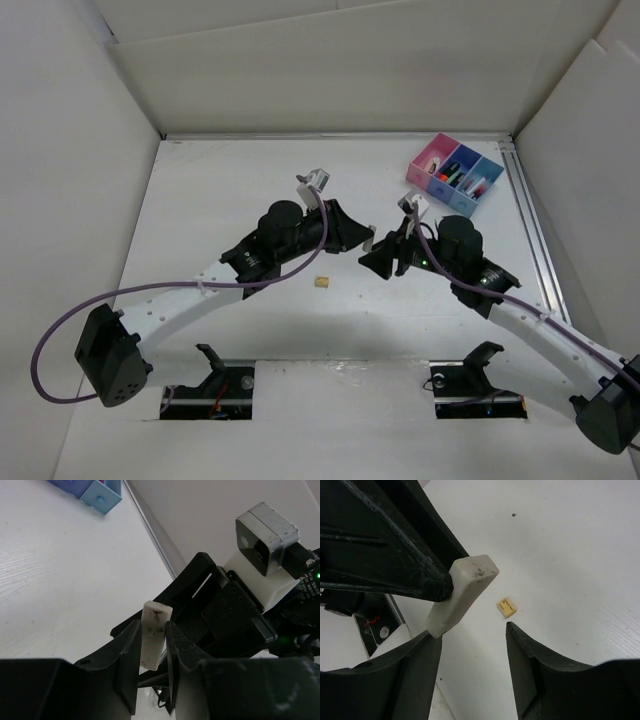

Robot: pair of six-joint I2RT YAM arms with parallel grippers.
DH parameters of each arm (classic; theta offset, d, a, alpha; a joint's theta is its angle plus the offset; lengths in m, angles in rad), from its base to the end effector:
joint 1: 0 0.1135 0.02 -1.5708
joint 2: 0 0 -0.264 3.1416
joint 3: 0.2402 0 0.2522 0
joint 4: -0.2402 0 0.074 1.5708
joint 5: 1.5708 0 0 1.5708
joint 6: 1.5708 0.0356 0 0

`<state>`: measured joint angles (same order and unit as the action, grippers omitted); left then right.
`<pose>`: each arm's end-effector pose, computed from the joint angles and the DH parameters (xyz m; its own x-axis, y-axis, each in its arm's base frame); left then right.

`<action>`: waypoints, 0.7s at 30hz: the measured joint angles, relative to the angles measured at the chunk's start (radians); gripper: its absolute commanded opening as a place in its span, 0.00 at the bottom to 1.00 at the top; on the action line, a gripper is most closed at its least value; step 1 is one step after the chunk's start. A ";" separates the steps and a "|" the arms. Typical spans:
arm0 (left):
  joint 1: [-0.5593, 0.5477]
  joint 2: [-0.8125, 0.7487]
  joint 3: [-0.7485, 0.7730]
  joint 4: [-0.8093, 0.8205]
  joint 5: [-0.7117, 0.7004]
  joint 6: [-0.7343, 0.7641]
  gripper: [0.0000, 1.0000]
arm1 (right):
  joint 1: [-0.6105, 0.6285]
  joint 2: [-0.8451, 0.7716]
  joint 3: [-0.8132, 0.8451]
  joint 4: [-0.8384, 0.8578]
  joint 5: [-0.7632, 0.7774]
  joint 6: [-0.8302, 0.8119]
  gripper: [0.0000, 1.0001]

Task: Sort the stationery into containers
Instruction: Place the stationery in the storage box.

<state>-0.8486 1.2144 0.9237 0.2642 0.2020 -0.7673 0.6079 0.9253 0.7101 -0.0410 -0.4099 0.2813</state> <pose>0.1854 -0.2213 0.3453 -0.6149 -0.3308 -0.7158 0.6124 0.3716 -0.6978 0.1696 0.1353 0.3037 -0.4331 0.0088 -0.9013 -0.7495 0.5519 0.3656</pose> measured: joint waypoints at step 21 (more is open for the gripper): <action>0.006 0.000 -0.015 0.070 0.030 -0.029 0.00 | 0.022 0.003 0.011 0.046 0.029 0.003 0.60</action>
<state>-0.8421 1.2148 0.9085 0.3340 0.2317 -0.7959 0.6300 0.9287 0.7212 0.0048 -0.3809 0.2840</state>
